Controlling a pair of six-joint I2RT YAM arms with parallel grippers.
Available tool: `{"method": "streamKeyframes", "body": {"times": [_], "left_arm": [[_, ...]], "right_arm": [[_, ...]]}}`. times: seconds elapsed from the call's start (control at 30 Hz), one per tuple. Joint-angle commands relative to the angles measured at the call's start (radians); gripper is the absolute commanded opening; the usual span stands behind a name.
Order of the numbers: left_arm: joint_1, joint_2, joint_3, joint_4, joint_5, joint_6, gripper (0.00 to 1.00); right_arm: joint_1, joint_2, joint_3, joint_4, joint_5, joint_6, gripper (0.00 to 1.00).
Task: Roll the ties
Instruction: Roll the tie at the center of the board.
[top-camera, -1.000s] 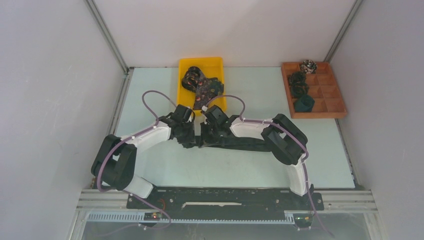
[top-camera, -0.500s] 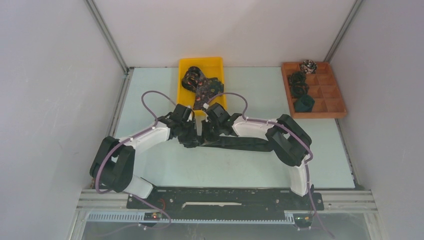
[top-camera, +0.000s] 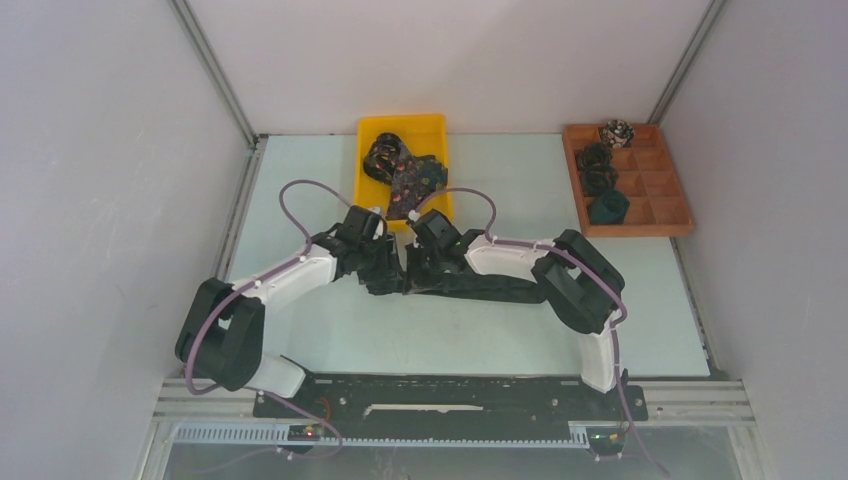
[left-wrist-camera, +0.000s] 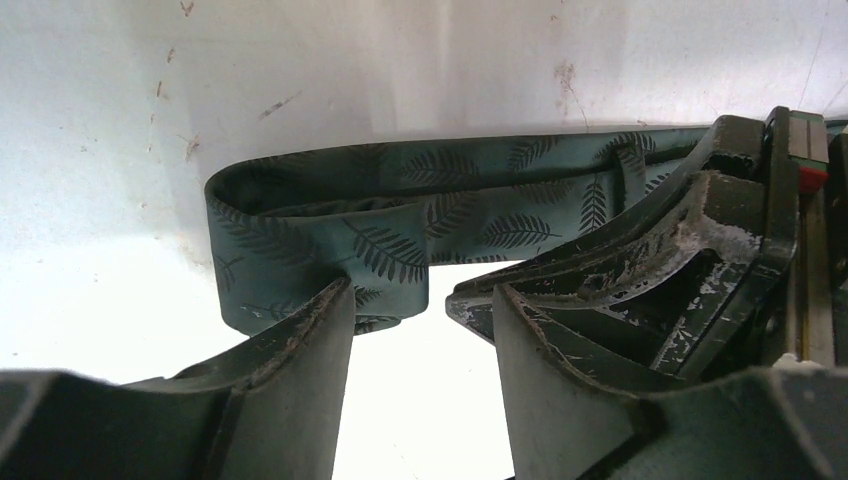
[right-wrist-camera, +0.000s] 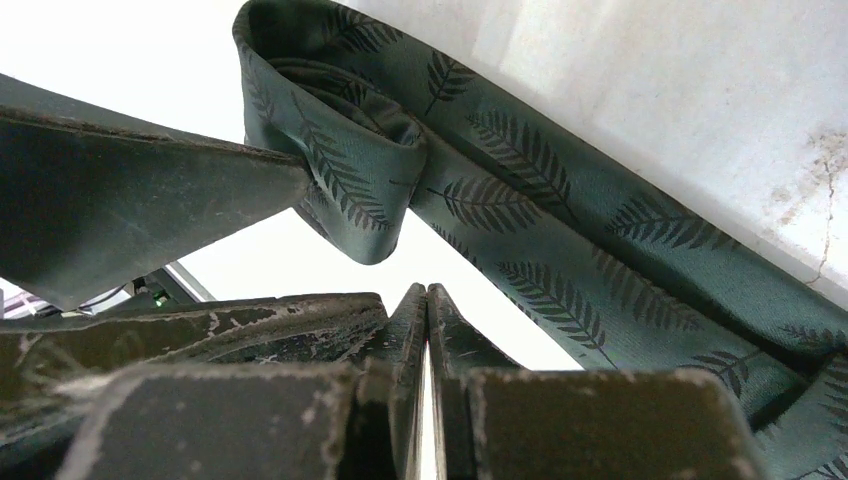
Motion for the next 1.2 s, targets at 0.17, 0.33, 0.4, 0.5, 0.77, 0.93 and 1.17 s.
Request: {"method": "streamKeyframes", "body": {"times": [0.17,0.33,0.4,0.5,0.77,0.93,1.17], "left_arm": [[0.022,-0.058,-0.016,0.046,0.030,-0.015,0.57],[0.039,-0.070,-0.025,0.054,0.046,-0.016,0.56],[0.046,-0.079,-0.029,0.060,0.053,-0.019,0.56],[0.055,-0.090,-0.032,0.062,0.059,-0.021,0.56],[0.088,-0.133,-0.042,0.065,0.073,-0.033,0.55],[0.126,-0.208,-0.071,0.062,0.064,-0.008,0.64],[0.187,-0.313,-0.157,0.062,0.003,-0.006,0.74]], "right_arm": [[0.002,-0.079,0.003,0.067,0.024,-0.016,0.04],[-0.007,-0.074,0.004,0.105,0.004,-0.001,0.04],[-0.012,-0.071,0.004,0.119,-0.005,0.005,0.04],[-0.016,-0.065,0.005,0.132,-0.016,0.014,0.04],[-0.012,-0.027,0.065,0.110,-0.035,0.019,0.04],[-0.009,-0.010,0.101,0.099,-0.040,0.023,0.04],[-0.007,0.048,0.151,0.075,-0.050,0.025,0.03]]}}
